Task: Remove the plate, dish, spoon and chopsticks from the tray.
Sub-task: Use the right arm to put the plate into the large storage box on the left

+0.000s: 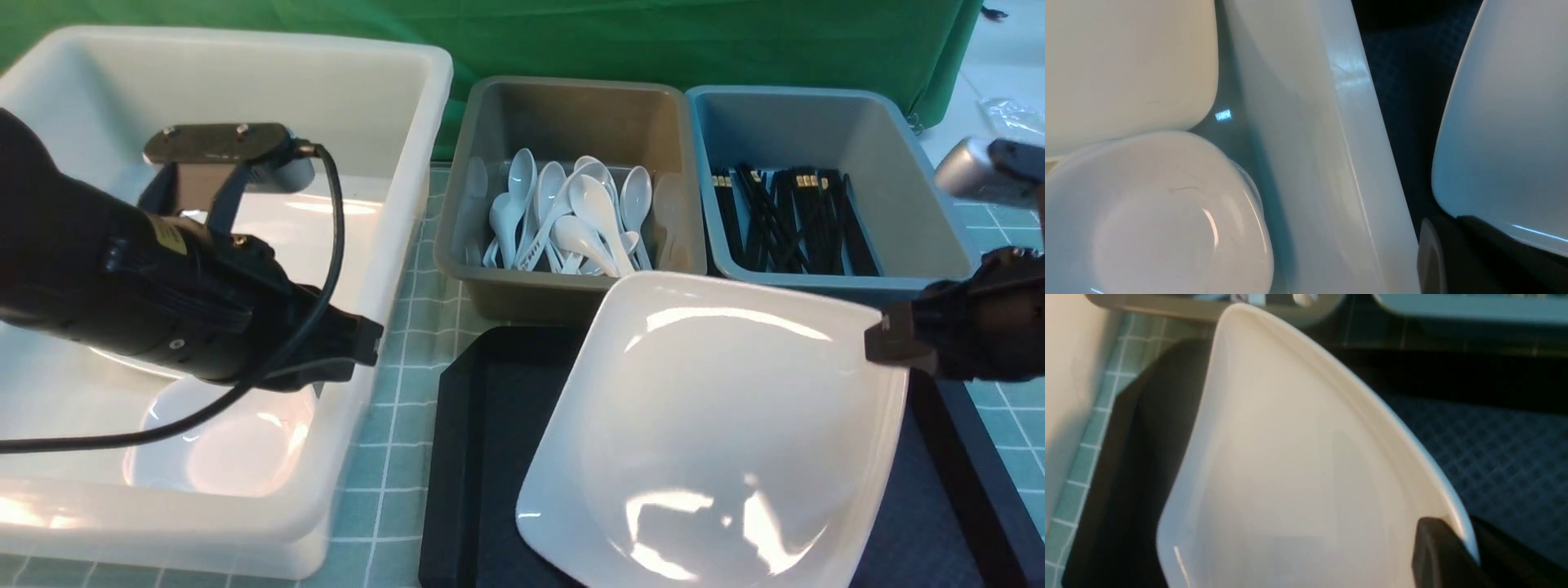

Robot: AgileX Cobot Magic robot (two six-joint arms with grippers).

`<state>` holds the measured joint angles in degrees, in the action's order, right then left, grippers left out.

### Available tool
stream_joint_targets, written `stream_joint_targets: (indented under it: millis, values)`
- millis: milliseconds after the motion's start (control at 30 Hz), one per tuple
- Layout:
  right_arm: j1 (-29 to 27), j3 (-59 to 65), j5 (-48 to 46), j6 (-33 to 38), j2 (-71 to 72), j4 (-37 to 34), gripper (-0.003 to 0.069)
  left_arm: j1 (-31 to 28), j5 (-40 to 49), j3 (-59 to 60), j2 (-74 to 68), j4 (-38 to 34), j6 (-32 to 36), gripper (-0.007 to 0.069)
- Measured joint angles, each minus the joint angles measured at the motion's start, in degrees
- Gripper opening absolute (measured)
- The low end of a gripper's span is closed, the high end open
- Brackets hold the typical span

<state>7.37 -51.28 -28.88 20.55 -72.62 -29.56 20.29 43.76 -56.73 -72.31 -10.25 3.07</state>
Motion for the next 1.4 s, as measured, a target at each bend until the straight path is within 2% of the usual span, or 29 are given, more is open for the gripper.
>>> stream_joint_targets:
  millis: [433, 600, 700, 900, 1033, 1200, 1333, 1400]
  values:
    - [0.1, -9.6, -8.0, 0.6, 0.3, -0.1, 0.0062, -1.1, 0.0, 0.0, 0.0, 1.1, -1.2, 0.0010]
    - [0.2, -13.7, -9.3, 1.3, 0.3, -0.8, 0.0062, -5.4, 0.0, 0.0, 0.2, 0.8, -2.0, 0.0010]
    - [0.2, -18.1, -9.7, 1.2, -0.1, -1.3, 0.0062, -10.0, 0.1, 0.0, 1.1, 0.7, -2.0, 0.0010]
    - [0.7, -28.5, -10.2, 1.8, -6.3, -6.6, 0.0062, -17.3, 0.2, 0.0, 5.0, 0.5, -2.0, 0.0010]
    - [4.8, -39.3, -10.3, 2.6, -15.6, -10.2, 0.0062, -21.7, 0.7, 0.0, 9.3, -2.6, -0.6, 0.0010]
    - [9.3, -49.5, -10.6, 1.5, -24.2, -10.6, 0.0062, -22.7, 1.7, 0.0, 12.0, -4.1, 0.1, 0.0010]
    - [14.6, -64.4, -10.6, -1.1, -36.3, -10.8, 0.0062, -22.7, 2.2, 0.0, 14.3, -5.0, 0.3, 0.0010]
    - [15.6, -67.5, -10.4, -1.8, -38.8, -10.9, 0.0062, -22.7, 2.2, 0.0, 14.7, -5.1, 0.4, 0.0010]
